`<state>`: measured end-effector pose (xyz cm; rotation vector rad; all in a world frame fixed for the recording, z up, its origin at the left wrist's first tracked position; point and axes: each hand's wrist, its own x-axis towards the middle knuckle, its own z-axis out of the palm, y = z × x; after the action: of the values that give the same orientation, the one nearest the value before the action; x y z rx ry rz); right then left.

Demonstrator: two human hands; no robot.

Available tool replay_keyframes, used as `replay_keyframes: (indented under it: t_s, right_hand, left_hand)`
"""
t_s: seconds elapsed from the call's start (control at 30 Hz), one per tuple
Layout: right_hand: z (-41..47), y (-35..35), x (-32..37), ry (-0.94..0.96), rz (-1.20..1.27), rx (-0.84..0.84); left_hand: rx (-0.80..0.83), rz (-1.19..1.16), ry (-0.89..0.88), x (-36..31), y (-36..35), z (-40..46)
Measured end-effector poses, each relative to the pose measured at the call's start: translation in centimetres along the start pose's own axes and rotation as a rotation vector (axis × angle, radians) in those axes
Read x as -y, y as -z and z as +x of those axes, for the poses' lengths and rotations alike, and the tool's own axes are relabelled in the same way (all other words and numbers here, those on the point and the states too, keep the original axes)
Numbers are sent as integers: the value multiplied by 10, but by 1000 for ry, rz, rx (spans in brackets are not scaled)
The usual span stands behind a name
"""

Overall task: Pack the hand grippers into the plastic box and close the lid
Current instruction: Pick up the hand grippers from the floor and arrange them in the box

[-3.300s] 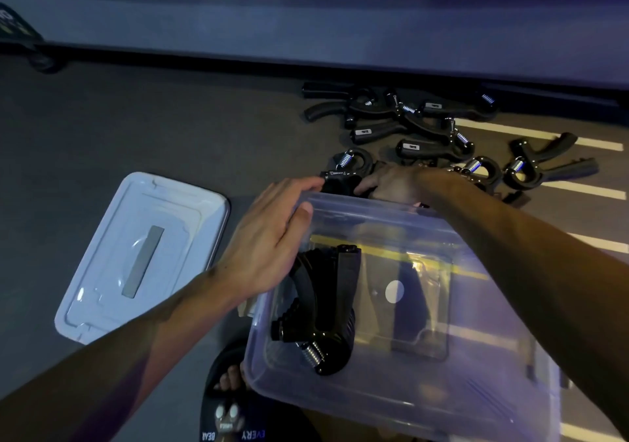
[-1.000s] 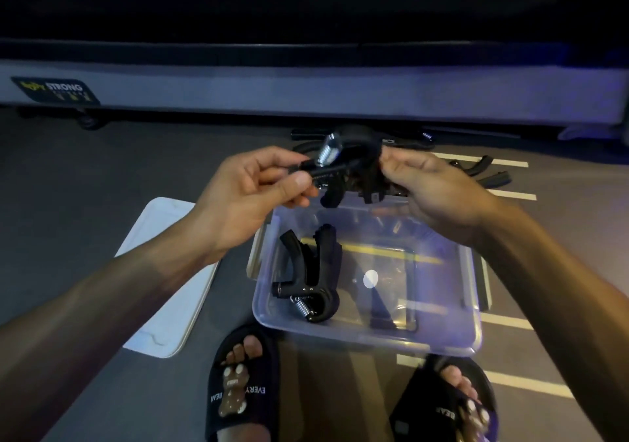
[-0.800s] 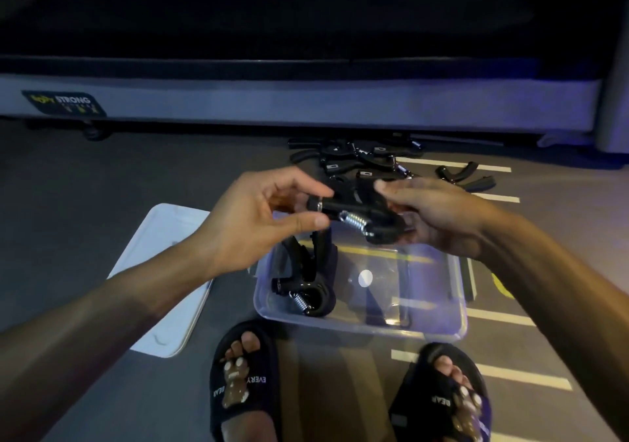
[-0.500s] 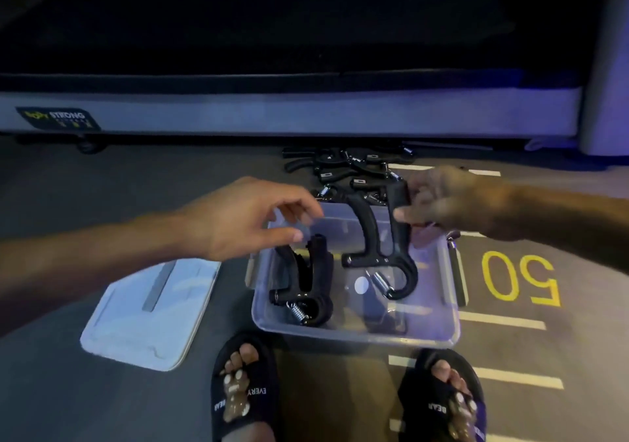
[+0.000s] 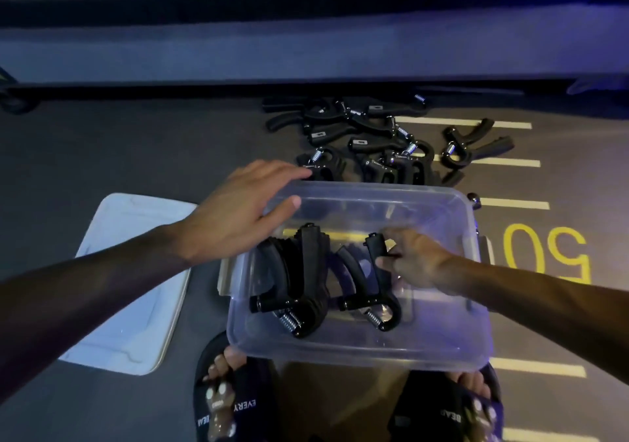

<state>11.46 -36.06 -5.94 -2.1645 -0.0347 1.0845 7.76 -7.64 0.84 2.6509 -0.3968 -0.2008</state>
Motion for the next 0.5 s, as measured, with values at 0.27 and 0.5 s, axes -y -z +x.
replay_keyframes:
  t_s: [0.27,0.5]
  right_hand:
    - [31,-18,-14,57,-270,-19]
    - [21,-29,-11,86,-784,88]
  left_hand:
    - [-3,-131,64,4,-21,5]
    - [-90,-107,127,-1,-31,5]
